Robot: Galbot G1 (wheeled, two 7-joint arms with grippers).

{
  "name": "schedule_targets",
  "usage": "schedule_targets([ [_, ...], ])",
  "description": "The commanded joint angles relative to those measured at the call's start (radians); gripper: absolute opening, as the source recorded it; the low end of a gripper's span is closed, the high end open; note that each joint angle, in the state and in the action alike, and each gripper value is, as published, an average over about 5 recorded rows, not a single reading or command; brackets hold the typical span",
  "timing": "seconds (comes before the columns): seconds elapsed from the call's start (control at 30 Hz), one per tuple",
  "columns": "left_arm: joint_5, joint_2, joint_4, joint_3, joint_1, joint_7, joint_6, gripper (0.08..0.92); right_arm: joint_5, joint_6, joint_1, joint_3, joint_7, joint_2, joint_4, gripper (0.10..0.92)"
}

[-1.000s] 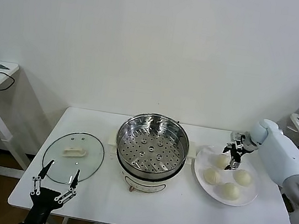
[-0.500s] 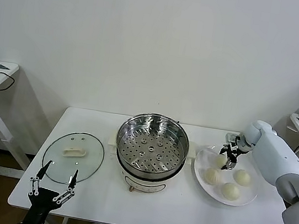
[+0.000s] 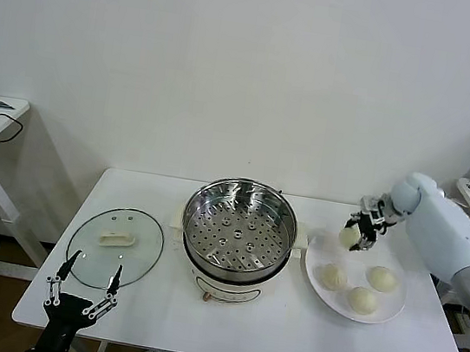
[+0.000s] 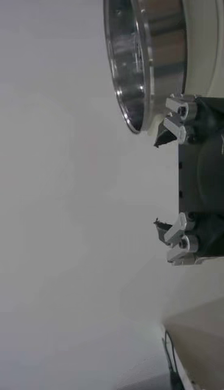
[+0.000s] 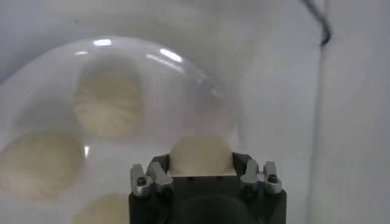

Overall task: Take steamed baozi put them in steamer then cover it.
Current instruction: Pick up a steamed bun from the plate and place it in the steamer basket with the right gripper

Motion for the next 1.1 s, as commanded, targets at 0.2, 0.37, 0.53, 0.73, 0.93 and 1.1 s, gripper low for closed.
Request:
schedule_targets([
  [0.2, 0.0, 0.0, 0.0, 0.005, -0.003, -0.002, -0.001, 0.823, 0.03, 0.362, 0.32, -0.25, -0.013, 0.016, 0.343, 0.695],
  [0.37, -0.001, 0.002, -0.005, 0.01, -0.006, -0.003, -0.001, 0.823, 0.005, 0.434, 0.362, -0.282, -0.01, 0.122, 0.384, 0.696],
  [0.53, -0.001, 0.003, -0.012, 0.01, -0.004, -0.004, -0.002, 0.823, -0.017, 0.449, 0.348, -0.303, -0.006, 0.214, 0.402, 0.696],
  [0.73, -0.001, 0.003, -0.009, 0.008, -0.006, -0.007, -0.007, 0.823, -0.076, 0.464, 0.291, -0.319, -0.006, 0.301, 0.392, 0.696],
  [0.93, -0.001, 0.002, -0.01, 0.008, -0.005, -0.009, -0.011, 0.823, -0.162, 0.461, 0.211, -0.32, -0.001, 0.354, 0.345, 0.696],
  [1.1, -0.001, 0.002, -0.01, 0.002, -0.003, -0.011, -0.014, 0.823, -0.207, 0.448, 0.18, -0.319, 0.008, 0.384, 0.282, 0.696],
])
